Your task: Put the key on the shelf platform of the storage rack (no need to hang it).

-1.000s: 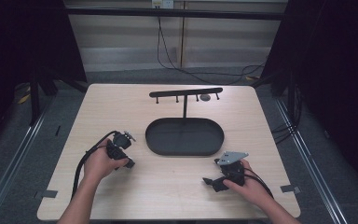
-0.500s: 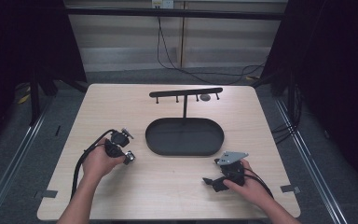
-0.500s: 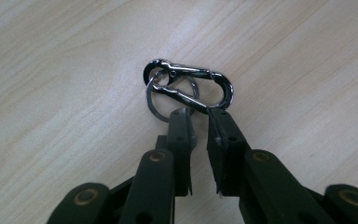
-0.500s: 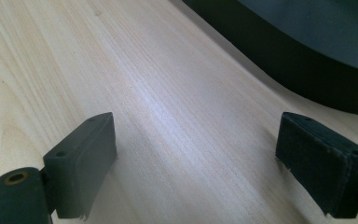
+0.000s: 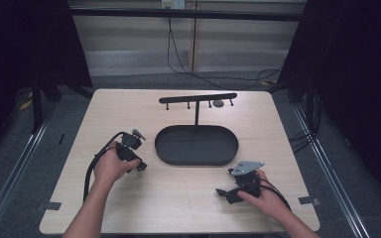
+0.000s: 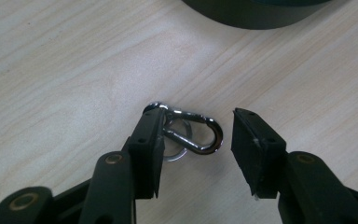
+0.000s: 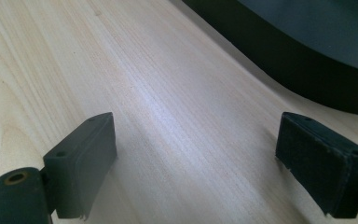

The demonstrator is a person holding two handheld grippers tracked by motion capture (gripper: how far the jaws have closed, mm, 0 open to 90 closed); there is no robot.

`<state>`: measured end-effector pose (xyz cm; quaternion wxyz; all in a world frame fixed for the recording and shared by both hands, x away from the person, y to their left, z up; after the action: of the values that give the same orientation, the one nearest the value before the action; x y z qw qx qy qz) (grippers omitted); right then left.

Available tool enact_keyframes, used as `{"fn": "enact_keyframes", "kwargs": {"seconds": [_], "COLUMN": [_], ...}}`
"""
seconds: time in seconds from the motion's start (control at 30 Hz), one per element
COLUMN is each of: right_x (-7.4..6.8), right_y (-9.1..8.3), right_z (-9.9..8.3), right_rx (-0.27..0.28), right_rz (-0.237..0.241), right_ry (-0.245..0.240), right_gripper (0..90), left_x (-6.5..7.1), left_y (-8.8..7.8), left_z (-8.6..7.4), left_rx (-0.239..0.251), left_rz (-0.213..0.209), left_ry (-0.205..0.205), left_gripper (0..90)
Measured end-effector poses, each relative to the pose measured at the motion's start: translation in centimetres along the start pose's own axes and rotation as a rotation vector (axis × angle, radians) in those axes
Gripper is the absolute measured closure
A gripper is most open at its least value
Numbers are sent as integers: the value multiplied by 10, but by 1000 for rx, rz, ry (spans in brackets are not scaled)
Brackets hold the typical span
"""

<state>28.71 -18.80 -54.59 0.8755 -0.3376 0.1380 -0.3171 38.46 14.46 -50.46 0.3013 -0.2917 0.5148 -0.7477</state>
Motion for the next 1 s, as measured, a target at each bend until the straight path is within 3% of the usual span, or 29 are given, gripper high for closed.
{"fn": "enact_keyframes", "kwargs": {"seconds": [0.17, 0.27, 0.33, 0.4, 0.63, 1.0], "right_x": [0, 0, 0, 0, 0, 0], "right_y": [0, 0, 0, 0, 0, 0], "right_z": [0, 0, 0, 0, 0, 0], "right_rx": [1, 0, 1, 1, 1, 1], "right_rz": [0, 0, 0, 0, 0, 0], "right_ry": [-3, -1, -1, -2, -2, -1], "right_gripper": [116, 116, 116, 116, 115, 116], "left_x": [1, 1, 0, 0, -3, -2], "left_y": [8, 9, 8, 8, 7, 6], "left_z": [-1, -2, -3, -4, -8, -8], "left_rx": [-26, -41, -43, -45, -60, -66], "left_rz": [36, 48, 51, 54, 45, 37], "left_ry": [-8, 1, -5, -17, -46, -74], "left_gripper": [477, 512, 575, 582, 687, 700]}}
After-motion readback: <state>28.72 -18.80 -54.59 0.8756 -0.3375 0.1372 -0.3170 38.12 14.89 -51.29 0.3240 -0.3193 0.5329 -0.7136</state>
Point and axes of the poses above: each handheld gripper's, and its own axes: y roughly forward along the jaws, z roughly out of its top, x roughly to its right, the point moved 5 cm from there along y, roughly forward along the jaws, and after that the axes turned 1 degree about x, right-handed, at the moved point
